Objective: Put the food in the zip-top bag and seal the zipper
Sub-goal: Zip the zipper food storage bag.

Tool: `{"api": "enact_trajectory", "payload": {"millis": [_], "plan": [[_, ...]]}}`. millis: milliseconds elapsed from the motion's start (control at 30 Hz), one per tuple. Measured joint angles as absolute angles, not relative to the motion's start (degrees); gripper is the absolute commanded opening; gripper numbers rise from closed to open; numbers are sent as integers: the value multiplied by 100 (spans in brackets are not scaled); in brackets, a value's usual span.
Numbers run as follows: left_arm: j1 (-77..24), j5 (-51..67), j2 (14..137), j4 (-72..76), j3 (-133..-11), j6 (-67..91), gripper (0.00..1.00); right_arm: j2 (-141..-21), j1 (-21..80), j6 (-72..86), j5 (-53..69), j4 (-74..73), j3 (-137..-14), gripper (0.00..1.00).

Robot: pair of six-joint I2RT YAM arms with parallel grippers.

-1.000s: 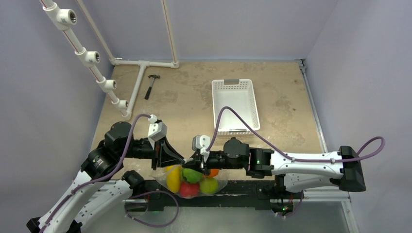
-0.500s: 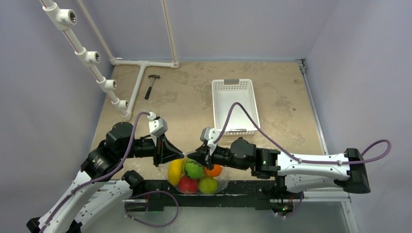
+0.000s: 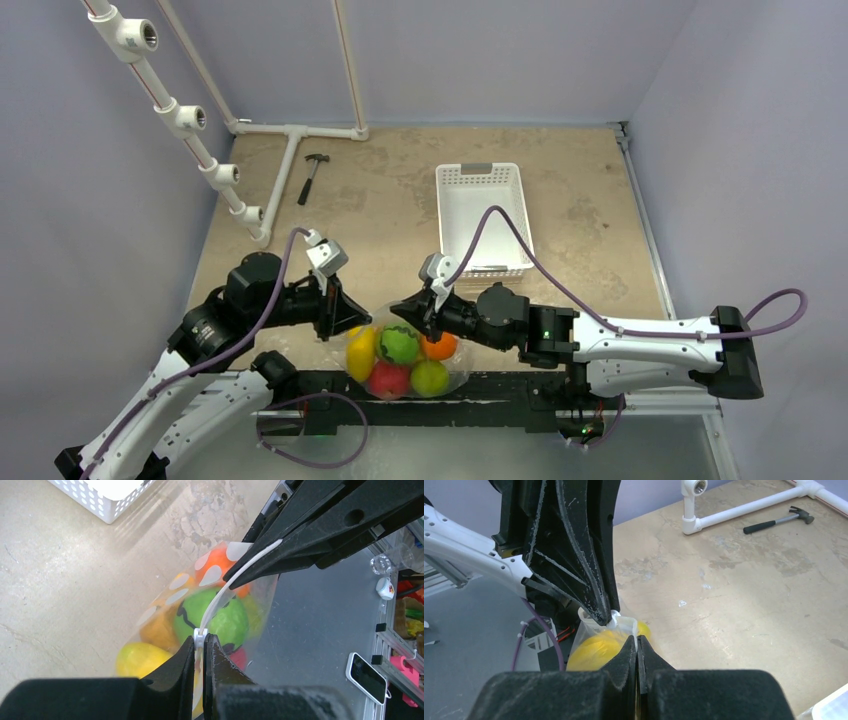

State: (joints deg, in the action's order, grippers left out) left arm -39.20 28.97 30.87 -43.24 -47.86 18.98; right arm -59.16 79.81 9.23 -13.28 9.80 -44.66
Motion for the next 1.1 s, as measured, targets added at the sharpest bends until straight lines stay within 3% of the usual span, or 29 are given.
{"api": "enact_trajectory", "payload": {"millis": [1100], "plan": [[-3920, 2777, 2327, -5308, -4748, 1951, 0, -5472, 7957, 1157, -2191, 506, -4755, 0]]}}
